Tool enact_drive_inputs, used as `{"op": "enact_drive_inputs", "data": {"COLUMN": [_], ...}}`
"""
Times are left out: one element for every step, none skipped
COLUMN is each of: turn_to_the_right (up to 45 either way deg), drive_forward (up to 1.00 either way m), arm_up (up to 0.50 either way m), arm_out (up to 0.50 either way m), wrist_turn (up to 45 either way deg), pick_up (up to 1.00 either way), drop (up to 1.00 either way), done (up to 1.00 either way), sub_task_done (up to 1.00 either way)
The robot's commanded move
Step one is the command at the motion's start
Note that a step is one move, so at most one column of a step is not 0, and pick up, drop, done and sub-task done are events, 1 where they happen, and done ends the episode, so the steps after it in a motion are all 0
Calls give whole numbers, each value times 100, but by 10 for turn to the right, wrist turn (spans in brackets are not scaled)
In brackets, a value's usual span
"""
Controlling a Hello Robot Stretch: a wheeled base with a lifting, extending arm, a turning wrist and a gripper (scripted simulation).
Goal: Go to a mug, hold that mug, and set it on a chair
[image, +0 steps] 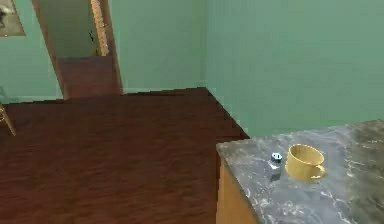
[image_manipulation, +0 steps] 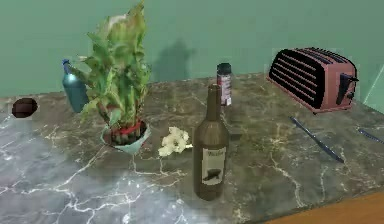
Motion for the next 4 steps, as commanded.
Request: {"op": "enact_drive_inputs", "data": {"turn_to_the_right": [-450,-90,0,0], "drive_forward": [0,0,0,0], "arm_up": [0,0,50,38], "arm_out": [0,0,0,0], "wrist_turn": [0,0,0,0], "pick_up": [0,0,0,0], "drop": [0,0,0,0], "done": [0,0,0,0], "sub_task_done": [0,0,0,0]}}
